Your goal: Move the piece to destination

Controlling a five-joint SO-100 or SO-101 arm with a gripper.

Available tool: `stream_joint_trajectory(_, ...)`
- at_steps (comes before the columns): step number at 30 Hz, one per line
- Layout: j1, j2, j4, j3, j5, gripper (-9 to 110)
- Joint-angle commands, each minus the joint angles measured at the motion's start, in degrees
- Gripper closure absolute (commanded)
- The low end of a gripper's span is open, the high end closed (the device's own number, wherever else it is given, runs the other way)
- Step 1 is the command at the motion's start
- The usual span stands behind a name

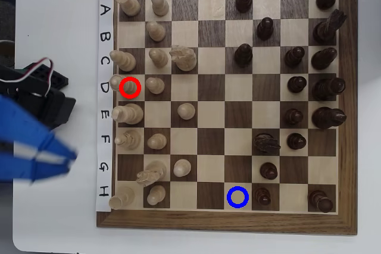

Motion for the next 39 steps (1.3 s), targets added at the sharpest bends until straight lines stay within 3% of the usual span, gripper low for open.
stream_joint_trajectory(1, -15.6, 6.4, 0.3, 8.9, 8.9, 101)
stream_joint_trajectory(13, -24.1, 22.1, 0.2, 36.7, 19.6, 101)
stream_joint_trajectory(23, -24.3, 36.8, 0.2, 52.0, 16.5, 101)
stream_joint_trajectory(28, -26.5, 38.8, 0.2, 58.4, 14.7, 101)
stream_joint_trajectory(39, -30.5, 37.4, -0.2, 68.3, 21.7, 101)
